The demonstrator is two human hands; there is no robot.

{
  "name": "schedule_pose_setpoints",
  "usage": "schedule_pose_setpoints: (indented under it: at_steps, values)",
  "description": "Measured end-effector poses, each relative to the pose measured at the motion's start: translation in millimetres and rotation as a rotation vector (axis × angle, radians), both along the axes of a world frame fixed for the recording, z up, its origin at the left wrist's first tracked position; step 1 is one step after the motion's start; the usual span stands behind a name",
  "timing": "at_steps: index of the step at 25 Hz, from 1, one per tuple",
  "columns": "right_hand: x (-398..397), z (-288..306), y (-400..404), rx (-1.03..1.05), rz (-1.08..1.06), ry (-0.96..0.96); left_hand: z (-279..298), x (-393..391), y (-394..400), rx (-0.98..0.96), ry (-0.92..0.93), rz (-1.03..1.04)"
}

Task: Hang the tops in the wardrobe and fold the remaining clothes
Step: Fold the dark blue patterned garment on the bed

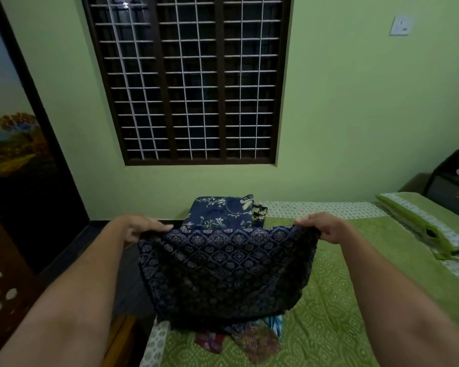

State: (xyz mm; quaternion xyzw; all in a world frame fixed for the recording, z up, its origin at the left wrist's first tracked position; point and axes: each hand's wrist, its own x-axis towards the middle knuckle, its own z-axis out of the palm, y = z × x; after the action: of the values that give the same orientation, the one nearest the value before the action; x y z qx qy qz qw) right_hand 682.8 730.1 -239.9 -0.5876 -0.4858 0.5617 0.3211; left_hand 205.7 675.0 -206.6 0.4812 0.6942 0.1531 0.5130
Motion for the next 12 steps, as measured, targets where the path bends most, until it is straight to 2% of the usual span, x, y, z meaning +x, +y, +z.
schedule_pose_setpoints:
  at_steps: [4,6,8,9,10,12]
  values:
    - [-1.2,-8.9,2.1,0.105,0.152,-0.507,-9.6,-0.7,9.3,0.007,0.223,-0.120]
    - [-4.5,-7.7,2.3,0.204,0.129,-0.681,-8.9,-3.4,13.2,0.111,0.402,-0.163]
    - [-4.0,8.5,0.6,0.341,0.060,-0.816,2.0,-5.0,15.3,0.305,0.493,-0.105]
    - [-1.3,20.9,0.9,0.417,-0.001,-0.799,12.8,-4.9,14.8,0.427,0.487,-0.057]
    - [2.9,35.6,1.8,0.501,-0.094,-0.674,24.7,-6.1,16.6,0.545,0.419,0.031]
    - [8.2,65.8,2.4,0.624,-0.315,-0.282,45.9,-13.7,23.2,0.731,0.094,0.258]
